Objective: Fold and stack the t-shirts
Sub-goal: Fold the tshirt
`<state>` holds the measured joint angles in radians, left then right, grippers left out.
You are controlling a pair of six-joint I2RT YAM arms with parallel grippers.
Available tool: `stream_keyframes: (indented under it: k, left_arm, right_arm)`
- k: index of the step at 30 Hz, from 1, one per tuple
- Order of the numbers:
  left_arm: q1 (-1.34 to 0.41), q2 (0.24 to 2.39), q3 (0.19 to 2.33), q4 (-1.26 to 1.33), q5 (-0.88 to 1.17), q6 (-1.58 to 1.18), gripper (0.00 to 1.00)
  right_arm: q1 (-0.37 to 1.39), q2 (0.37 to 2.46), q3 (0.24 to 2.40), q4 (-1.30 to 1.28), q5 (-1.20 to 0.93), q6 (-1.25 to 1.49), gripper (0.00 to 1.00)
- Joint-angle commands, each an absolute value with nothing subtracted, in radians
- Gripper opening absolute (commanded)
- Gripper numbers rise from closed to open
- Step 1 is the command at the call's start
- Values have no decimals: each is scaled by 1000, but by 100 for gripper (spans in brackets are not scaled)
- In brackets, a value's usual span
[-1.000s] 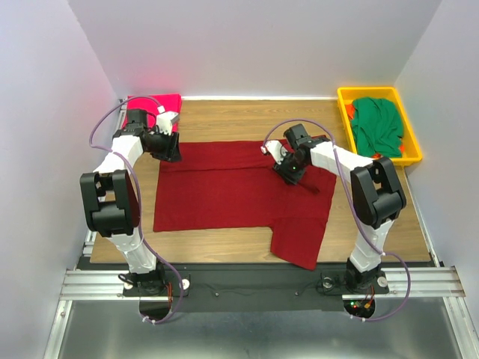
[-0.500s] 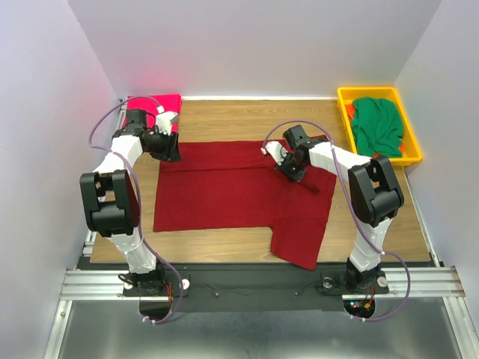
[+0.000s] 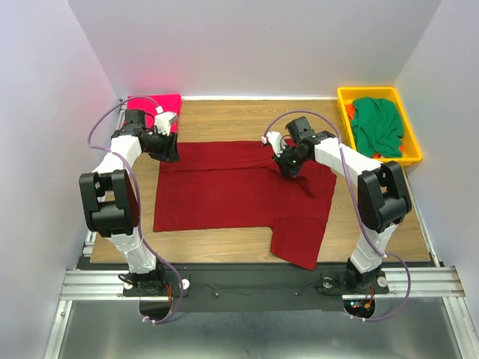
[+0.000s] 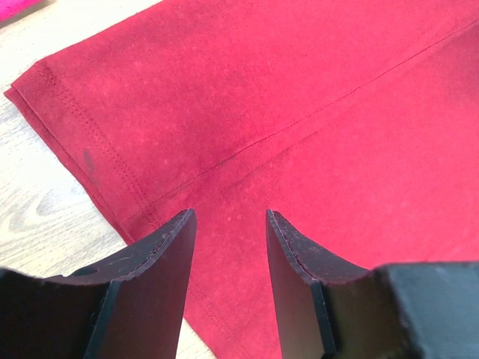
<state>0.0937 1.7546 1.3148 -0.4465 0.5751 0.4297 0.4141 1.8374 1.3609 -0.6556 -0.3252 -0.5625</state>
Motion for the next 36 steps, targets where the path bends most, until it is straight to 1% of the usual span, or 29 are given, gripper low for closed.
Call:
stream_keyframes:
  k: [1, 4, 5, 6, 8, 9, 11, 15, 17, 18, 19, 20, 21, 22, 23, 26, 31, 36]
  left_arm:
    - [100, 1753, 1336, -463, 597, 445, 54]
    - [98, 1752, 1336, -469, 600, 448, 54]
    - [98, 1752, 1336, -472, 600, 448, 54]
    - [100, 1750, 1336, -477, 600, 452, 54]
    - [98, 1749, 1338, -485, 601, 460, 54]
    - [100, 1747, 1339, -494, 601, 465, 54]
    - [100, 1746, 1344, -502, 614, 472, 54]
    - [107, 1740, 1345, -520, 623, 492, 54]
    - [110, 1741, 1339, -520, 617, 497, 54]
    - [109, 1747, 1336, -514, 600, 491, 53]
    - [109, 1753, 1336, -509, 600, 491, 53]
    - [110, 1758, 1335, -509, 588, 488, 52]
    - [110, 1764, 1333, -505, 584, 486, 52]
    - [109, 1779, 1333, -494, 578, 480, 52]
    - [110, 1790, 1335, -489, 557, 470, 52]
    - [110, 1841, 1342, -488, 502, 453, 49]
    - [115, 1937, 1367, -495, 459, 417, 46]
    - [118, 2058, 1477, -520, 443, 399, 41]
  right_arm:
    - [420, 1818, 1400, -718, -485, -503, 1]
    - [420, 1861, 1426, -748, -521, -474, 1]
    - [420, 1868, 1436, -756, -534, -472, 2]
    - [420, 1879, 1448, -767, -547, -465, 7]
    - [422, 1891, 1482, -813, -603, -468, 23]
    - [420, 1897, 1489, -828, -620, -486, 33]
    - [422, 1894, 1506, -877, -664, -524, 41]
    - [385, 1856, 1531, -905, -705, -512, 41]
    - [339, 1856, 1540, -902, -700, -494, 39]
    - [330, 1876, 1551, -899, -614, -485, 37]
    - [321, 1885, 1551, -899, -614, -483, 35]
    - [301, 1890, 1545, -887, -532, -479, 30]
    - [287, 1891, 1534, -864, -488, -463, 29]
    - [279, 1891, 1505, -839, -451, -453, 29]
    - [266, 1896, 1494, -795, -366, -437, 29]
    - [244, 1933, 1486, -756, -255, -434, 29]
    - [229, 2026, 1532, -713, -166, -449, 29]
    - [212, 2138, 1650, -695, -135, -448, 29]
